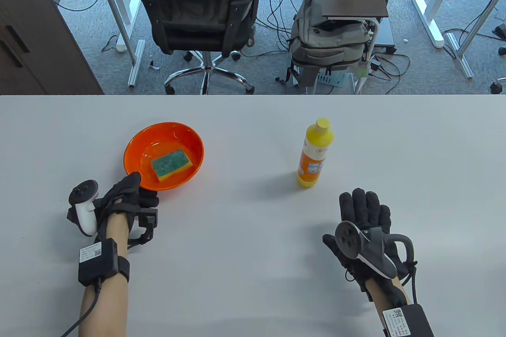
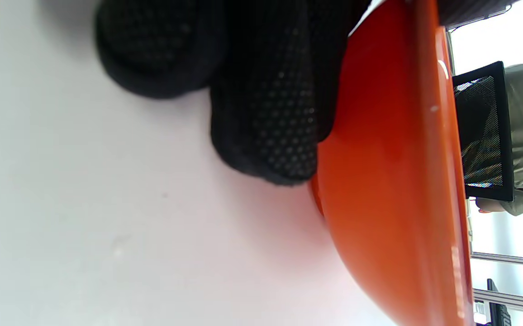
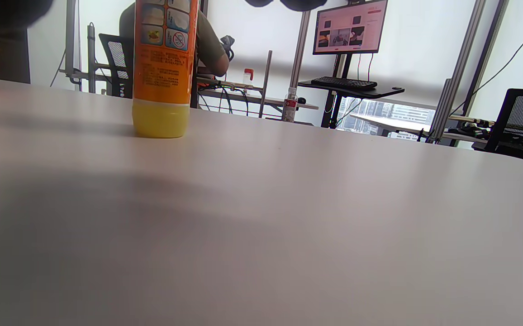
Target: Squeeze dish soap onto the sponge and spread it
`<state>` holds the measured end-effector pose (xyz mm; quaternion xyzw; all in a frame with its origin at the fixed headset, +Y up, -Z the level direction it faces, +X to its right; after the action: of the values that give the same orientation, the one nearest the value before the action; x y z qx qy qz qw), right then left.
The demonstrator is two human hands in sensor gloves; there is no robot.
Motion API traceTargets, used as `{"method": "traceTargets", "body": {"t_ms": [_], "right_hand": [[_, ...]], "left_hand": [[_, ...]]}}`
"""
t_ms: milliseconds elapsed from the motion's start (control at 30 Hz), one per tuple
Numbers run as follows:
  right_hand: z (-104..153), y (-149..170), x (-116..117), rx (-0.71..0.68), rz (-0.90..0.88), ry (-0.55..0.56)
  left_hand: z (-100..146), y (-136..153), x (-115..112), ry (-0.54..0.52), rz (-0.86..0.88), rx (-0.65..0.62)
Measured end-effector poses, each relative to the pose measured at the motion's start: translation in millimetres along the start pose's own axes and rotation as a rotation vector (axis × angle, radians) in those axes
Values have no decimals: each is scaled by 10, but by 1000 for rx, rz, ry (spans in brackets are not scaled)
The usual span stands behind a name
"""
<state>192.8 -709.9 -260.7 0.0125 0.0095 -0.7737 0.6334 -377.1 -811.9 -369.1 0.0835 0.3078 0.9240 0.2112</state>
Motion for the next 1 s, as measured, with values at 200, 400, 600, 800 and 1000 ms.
{"method": "traceTargets", "body": {"t_ms": [200,400,600,800,1000], "right_hand": [[-3,-6,1,-1,-3,-3],[-6,1,-16,1,-11,4],[-6,12,-44,8,-25,15],[-11,35,-50,20,-30,12],[-13,50,-54,30,-34,7]], "left_hand": [[-9,-33,27,-29,-10,16],[16,12,31,-68,10,42],[133,-44,38,-24,-67,-35],[368,-192,-124,71,-146,-155],[625,-324,-413,157,-219,-251]]}}
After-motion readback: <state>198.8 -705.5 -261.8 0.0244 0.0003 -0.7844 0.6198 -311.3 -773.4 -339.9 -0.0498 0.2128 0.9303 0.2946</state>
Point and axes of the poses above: the tracker on the back of each hand, its own y axis roughly to the little-finger side, its own z axis roughly from the fingertips to the wrist, x = y × z, the point moved 3 cm from there along -z, roughly from the wrist to the fingertips, and after that the axes turned 15 degrees about -z, right-handed, at the moved point
